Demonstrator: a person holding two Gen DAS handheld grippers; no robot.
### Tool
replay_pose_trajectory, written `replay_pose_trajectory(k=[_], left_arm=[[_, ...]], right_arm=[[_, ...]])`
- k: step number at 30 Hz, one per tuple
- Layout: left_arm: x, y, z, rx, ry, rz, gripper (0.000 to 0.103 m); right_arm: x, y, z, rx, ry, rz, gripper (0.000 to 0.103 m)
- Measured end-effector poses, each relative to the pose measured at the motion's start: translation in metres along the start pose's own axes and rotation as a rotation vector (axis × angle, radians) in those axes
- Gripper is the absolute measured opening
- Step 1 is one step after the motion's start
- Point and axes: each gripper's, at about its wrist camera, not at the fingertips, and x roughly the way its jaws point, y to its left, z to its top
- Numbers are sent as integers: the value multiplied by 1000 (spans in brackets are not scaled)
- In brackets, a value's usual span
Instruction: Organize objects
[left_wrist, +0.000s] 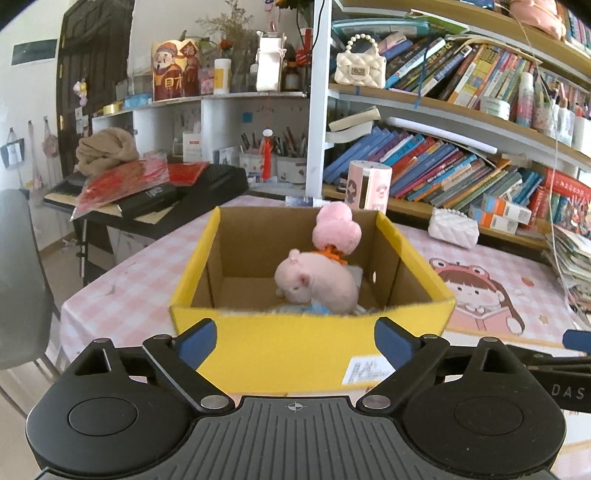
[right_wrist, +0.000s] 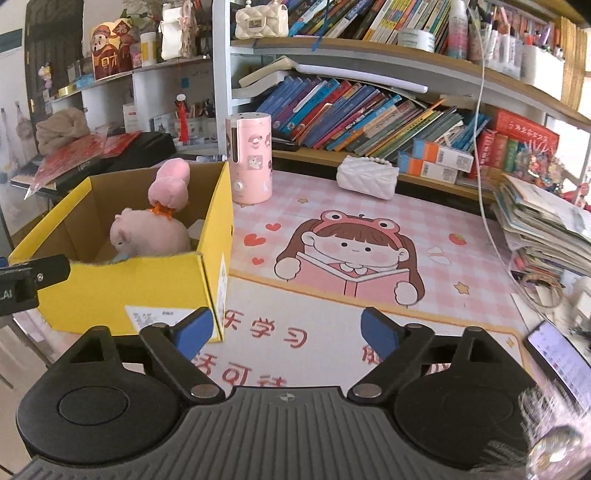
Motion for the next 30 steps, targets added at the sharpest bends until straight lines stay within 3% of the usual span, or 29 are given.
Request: replay_pose_trajectory(k=[14, 30], left_arm=[[-38, 8, -29, 29, 31, -27, 101], [-51, -11, -49, 84, 75, -148, 102]], right_arm=[[-41, 23, -35, 15, -7, -87, 103], [-69, 17, -70, 83, 23, -210, 103]])
